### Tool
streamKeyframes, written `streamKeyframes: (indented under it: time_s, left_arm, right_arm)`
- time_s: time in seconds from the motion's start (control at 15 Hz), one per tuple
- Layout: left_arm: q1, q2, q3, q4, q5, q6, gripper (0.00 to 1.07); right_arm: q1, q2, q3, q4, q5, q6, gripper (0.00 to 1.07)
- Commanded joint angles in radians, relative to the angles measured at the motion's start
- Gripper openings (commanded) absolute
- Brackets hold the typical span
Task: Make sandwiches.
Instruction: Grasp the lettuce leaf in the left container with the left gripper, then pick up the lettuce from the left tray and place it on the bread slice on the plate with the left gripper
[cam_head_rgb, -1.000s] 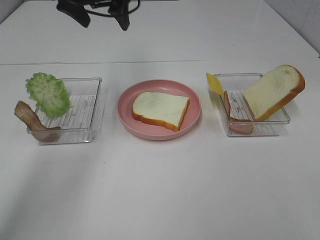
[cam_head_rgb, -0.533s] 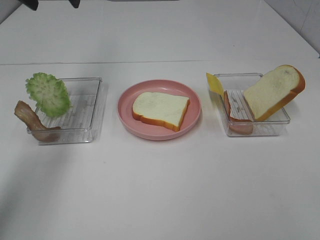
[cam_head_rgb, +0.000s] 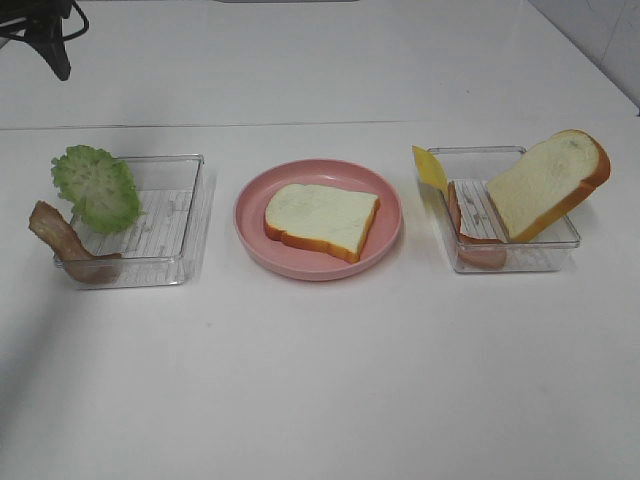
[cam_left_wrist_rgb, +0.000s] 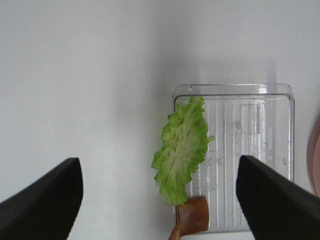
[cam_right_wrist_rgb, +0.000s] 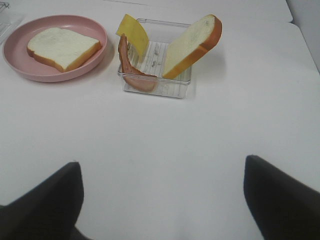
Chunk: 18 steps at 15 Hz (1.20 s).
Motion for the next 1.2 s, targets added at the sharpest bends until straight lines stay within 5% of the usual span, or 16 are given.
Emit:
streamKeyframes:
  time_s: [0.07, 0.53, 0.73, 0.8, 0.87, 1.2]
  left_arm:
    - [-0.017, 0.075, 0.009, -0.011, 0.046, 0.016, 0.73]
    - [-0.059, 0.206, 0.007, -0.014, 0.007, 0.024, 0.66]
    - [-0.063, 0.218, 0.007, -0.014, -0.001, 0.023, 0.46]
    - [-0.063, 0.219, 0.007, -0.010, 0.001, 0.030, 0.17]
    - [-0.063, 0.219, 0.007, -0.011, 0.001, 0.030, 0.01]
    - [-0.063, 0.203, -0.007, -0.025, 0.038, 0.042, 0.00]
  right_arm:
    - [-0.004, -0.021, 0.001, 0.000, -0.005, 0.001, 0.77]
    - [-0.004, -0.021, 0.001, 0.003, -0.005, 0.001, 0.77]
    - [-0.004, -0.021, 0.001, 0.003, -0.005, 0.001, 0.77]
    - [-0.004, -0.021, 0.001, 0.003, -0.005, 0.001, 0.77]
    - [-0.004, -0.021, 0.001, 0.003, -0.005, 0.001, 0.77]
    - [-0.004, -0.021, 0.001, 0.003, -0.005, 0.001, 0.77]
